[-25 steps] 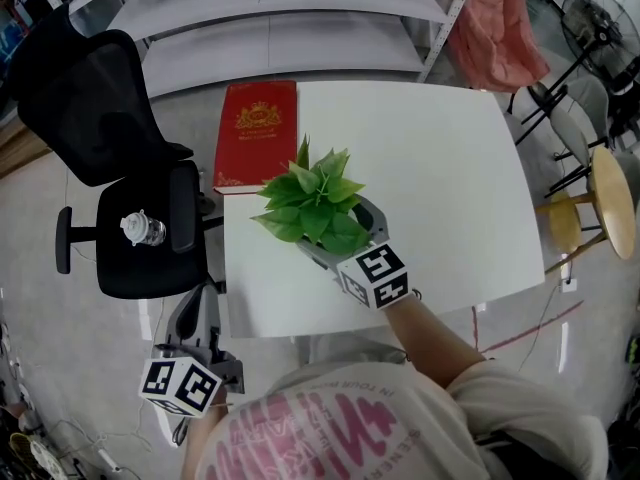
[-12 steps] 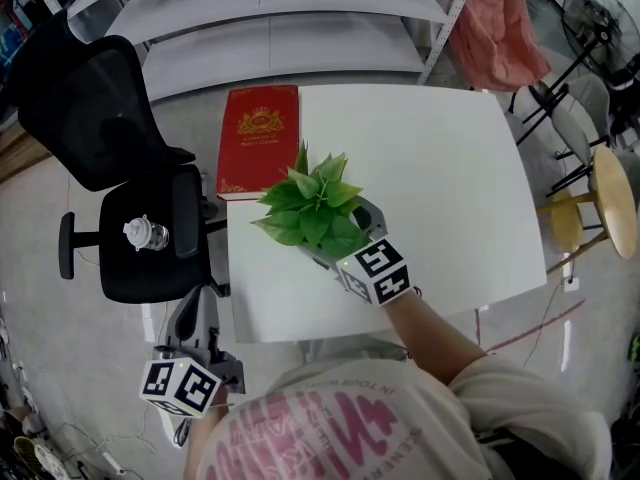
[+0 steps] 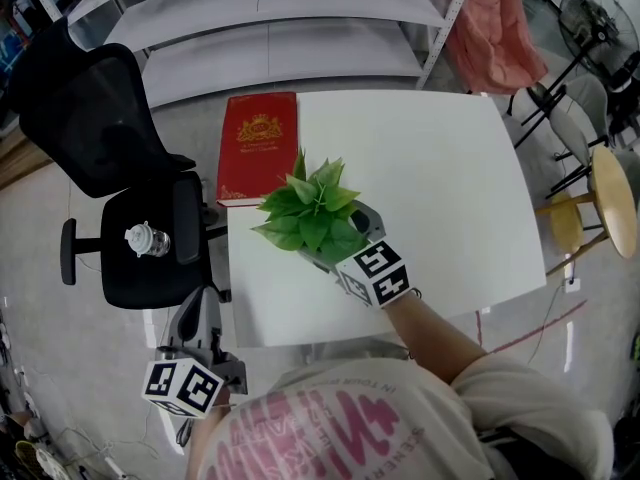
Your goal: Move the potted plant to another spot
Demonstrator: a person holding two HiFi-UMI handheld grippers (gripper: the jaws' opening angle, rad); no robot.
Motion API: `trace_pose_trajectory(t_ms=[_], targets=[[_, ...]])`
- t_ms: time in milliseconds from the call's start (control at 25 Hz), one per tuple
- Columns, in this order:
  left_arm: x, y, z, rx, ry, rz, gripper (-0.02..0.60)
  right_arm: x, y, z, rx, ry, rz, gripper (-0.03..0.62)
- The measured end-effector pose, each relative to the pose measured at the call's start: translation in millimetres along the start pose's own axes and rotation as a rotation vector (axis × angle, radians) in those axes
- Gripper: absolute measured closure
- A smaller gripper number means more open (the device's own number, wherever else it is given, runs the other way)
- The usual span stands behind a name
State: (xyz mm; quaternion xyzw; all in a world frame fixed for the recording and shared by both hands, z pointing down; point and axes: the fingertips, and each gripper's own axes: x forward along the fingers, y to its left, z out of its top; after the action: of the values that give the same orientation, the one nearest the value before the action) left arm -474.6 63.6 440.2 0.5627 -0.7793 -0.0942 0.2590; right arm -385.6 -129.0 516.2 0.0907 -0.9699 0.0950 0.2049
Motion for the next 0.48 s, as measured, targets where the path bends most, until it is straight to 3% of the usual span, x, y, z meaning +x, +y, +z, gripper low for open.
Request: trace_pose_trajectory(t_ms=[480], targets=[[-1,-5,1,-0.007,-0.012,-0.025,0.578,-11,3,-1,0.010,0.014,-0.021,0.094]])
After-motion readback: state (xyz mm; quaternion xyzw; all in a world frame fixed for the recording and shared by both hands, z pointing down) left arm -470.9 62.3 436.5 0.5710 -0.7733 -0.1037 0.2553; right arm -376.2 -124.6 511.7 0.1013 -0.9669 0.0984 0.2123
